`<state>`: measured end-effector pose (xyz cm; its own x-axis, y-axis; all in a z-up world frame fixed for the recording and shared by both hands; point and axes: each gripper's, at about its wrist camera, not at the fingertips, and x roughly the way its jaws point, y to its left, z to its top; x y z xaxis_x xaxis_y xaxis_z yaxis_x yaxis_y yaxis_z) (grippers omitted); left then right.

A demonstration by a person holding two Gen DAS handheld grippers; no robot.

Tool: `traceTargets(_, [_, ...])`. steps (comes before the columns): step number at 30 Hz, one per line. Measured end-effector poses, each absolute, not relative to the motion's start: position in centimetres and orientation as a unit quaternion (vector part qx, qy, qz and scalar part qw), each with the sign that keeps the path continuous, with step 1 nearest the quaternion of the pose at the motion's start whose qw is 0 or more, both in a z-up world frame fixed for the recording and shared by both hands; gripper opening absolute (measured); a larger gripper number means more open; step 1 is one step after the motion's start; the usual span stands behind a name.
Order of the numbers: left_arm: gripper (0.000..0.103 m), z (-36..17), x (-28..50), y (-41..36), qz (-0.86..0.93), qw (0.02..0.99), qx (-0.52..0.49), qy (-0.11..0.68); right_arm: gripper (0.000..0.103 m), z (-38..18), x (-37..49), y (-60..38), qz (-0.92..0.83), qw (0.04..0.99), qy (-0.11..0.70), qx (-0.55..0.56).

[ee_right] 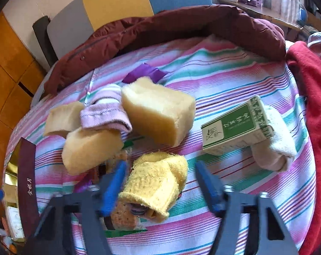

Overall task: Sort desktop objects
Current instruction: 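Move both tools back over the pile of items, then grasp the yellow sock with the right tool while the left tool grasps a yellow sponge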

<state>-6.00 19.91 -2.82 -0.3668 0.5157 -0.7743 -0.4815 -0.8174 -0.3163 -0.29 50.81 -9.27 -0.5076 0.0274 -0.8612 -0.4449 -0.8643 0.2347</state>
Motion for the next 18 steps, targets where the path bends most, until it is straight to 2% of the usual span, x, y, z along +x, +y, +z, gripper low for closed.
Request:
traceTargets(3, [0.068,-3.1,-7.0,22.1,0.818,0.314,-0.481,-0.017,0.046,-9.3,-0.4,50.6,0.84,0.139,0.21,-0.481])
traceTargets(6, [0.078,-3.4,-8.1,24.2,0.815,0.318,-0.485,-0.011,0.046,-9.2,-0.4,50.6,0.839,0.138,0.21,-0.483])
traceTargets(8, [0.079,-3.6,-8.8,25.5,0.813,0.321,-0.486,-0.006,0.045,-9.2,-0.4,50.6,0.838,0.137,0.211,-0.484])
traceTargets(10, [0.084,-3.9,-9.4,26.7,0.813,0.321,-0.486,0.007,0.045,-9.1,-0.3,50.7,0.837,0.136,0.212,-0.485])
traceTargets(18, [0.088,-4.9,-11.2,30.5,0.814,0.33,-0.474,0.057,0.046,-9.2,-0.1,50.8,0.835,0.135,0.215,-0.489])
